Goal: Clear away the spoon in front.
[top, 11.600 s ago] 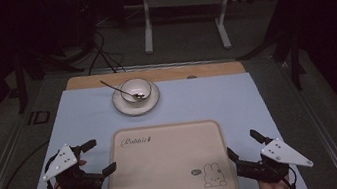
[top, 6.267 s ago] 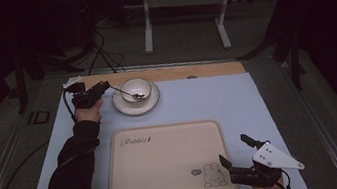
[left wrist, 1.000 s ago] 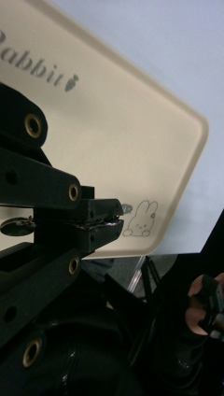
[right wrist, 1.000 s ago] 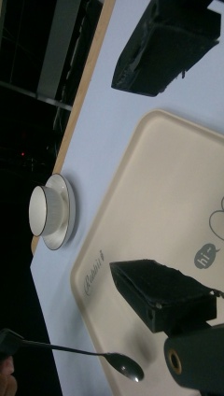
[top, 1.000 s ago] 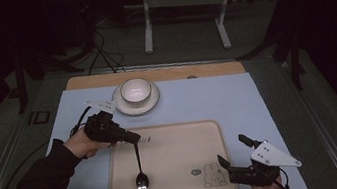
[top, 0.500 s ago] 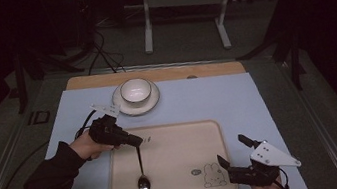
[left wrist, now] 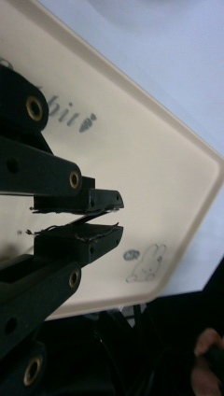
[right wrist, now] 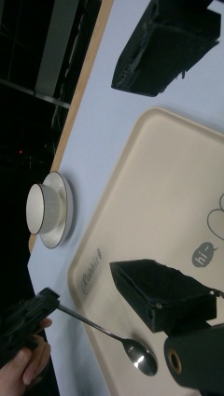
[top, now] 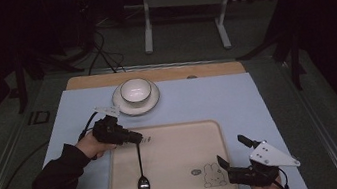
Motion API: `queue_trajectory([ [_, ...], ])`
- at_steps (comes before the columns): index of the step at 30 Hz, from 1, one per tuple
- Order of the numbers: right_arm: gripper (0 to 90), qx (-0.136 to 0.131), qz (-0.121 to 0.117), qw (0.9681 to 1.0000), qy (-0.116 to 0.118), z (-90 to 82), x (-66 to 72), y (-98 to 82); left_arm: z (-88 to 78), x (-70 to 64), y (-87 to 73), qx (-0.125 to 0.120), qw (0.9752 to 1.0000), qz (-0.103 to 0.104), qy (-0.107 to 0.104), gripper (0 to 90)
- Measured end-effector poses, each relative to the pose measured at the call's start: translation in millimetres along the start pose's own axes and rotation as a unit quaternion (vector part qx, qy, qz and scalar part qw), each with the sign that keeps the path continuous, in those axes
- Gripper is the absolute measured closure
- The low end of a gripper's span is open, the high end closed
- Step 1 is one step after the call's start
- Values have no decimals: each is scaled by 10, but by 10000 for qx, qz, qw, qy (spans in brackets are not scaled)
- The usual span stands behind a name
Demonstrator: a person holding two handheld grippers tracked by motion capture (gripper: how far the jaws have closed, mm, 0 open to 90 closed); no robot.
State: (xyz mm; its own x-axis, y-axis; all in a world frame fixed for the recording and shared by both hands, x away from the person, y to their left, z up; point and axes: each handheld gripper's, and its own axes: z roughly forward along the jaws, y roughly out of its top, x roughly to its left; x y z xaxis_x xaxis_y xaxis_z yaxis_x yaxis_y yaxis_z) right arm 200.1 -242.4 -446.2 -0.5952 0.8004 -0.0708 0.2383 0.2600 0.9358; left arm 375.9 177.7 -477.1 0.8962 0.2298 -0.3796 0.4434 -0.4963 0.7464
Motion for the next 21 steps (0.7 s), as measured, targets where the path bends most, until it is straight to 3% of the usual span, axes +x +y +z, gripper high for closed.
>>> queue_trajectory([
  [7,112,15,11,10000,12,0,-1,-1,72,88,-56,-137,9997,-38,220,777],
  [12,112,24,5,10000,28,3,3,-1,114,148,-103,-235,9991,-187,304,776],
  [21,112,44,-8,10000,45,11,2,-4,235,265,-181,-228,9979,-363,481,749],
])
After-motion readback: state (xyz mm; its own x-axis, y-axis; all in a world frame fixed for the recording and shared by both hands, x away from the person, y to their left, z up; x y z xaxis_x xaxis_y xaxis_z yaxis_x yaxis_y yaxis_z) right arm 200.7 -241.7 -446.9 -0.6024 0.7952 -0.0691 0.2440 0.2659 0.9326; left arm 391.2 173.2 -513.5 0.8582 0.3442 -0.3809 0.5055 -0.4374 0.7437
